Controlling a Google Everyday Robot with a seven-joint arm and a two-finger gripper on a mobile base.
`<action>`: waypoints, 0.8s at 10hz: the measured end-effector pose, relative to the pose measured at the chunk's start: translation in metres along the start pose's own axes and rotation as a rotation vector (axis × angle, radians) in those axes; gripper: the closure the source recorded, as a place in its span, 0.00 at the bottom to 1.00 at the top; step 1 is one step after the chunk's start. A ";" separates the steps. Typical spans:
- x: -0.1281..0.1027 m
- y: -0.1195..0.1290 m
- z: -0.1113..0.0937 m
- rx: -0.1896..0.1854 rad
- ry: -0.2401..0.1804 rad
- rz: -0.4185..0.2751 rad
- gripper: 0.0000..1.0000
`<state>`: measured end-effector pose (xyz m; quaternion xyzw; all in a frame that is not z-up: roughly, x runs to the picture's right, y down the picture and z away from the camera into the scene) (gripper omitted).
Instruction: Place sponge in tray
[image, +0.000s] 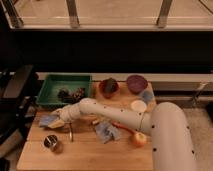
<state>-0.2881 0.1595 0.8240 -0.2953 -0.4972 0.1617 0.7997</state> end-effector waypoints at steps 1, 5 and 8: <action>-0.010 0.002 -0.013 -0.011 -0.014 -0.002 1.00; -0.022 -0.001 -0.074 -0.037 -0.048 0.004 1.00; -0.035 -0.019 -0.096 -0.041 -0.031 -0.009 1.00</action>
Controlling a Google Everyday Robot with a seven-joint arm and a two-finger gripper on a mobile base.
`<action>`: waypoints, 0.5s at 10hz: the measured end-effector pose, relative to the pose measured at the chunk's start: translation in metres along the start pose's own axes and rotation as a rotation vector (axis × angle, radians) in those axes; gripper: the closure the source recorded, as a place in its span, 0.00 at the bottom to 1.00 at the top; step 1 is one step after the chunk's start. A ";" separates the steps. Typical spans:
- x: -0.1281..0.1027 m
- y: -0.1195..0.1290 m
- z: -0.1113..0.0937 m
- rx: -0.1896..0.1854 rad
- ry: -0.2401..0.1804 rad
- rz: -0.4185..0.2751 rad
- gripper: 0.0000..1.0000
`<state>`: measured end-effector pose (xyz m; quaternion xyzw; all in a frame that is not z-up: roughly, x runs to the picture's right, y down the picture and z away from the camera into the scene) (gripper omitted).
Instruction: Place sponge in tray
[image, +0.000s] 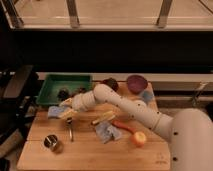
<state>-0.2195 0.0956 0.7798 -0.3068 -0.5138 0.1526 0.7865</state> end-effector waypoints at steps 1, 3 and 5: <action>-0.006 -0.009 -0.004 0.002 0.009 -0.007 1.00; -0.030 -0.044 -0.015 0.013 0.026 -0.040 1.00; -0.046 -0.076 -0.020 0.016 0.023 -0.058 1.00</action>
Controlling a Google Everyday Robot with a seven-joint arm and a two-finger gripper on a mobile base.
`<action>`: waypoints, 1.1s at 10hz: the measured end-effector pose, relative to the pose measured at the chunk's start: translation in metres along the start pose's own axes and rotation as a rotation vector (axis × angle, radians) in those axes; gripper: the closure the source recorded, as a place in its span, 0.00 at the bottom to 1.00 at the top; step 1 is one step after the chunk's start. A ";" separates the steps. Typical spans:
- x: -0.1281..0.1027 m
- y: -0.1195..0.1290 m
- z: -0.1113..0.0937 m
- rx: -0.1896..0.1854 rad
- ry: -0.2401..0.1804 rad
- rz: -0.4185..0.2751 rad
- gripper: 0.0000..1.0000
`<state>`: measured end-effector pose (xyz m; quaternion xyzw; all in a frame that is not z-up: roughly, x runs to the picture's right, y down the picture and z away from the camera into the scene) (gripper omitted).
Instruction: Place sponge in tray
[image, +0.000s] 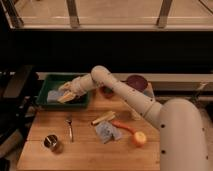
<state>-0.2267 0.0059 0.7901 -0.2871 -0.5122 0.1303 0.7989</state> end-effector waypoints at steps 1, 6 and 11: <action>-0.007 -0.014 0.000 -0.003 -0.005 -0.008 1.00; -0.008 -0.021 -0.001 -0.002 -0.006 -0.009 1.00; 0.014 -0.058 -0.047 0.093 0.014 0.035 1.00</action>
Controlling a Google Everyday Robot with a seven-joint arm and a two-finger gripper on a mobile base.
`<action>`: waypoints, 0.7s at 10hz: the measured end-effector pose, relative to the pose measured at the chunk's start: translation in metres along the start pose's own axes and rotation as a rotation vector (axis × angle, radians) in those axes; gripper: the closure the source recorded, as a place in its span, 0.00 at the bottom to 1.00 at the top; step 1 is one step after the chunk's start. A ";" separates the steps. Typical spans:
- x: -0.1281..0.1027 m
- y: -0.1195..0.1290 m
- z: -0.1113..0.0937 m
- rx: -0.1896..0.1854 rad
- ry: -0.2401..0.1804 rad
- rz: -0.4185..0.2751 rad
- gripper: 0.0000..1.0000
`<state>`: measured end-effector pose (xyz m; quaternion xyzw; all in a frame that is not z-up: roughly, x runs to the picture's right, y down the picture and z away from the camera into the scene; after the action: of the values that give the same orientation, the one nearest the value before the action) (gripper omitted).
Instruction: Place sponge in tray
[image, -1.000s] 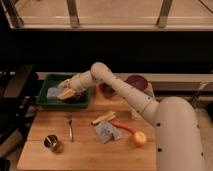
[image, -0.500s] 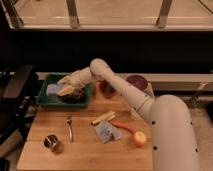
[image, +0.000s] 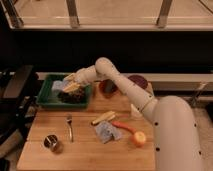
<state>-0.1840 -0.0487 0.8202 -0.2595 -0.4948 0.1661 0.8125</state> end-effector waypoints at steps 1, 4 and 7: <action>0.004 -0.015 -0.010 0.020 0.010 0.004 0.99; 0.019 -0.062 -0.030 0.062 0.034 0.016 0.72; 0.033 -0.088 -0.023 0.058 0.033 0.020 0.41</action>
<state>-0.1475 -0.1079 0.8869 -0.2438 -0.4736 0.1841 0.8261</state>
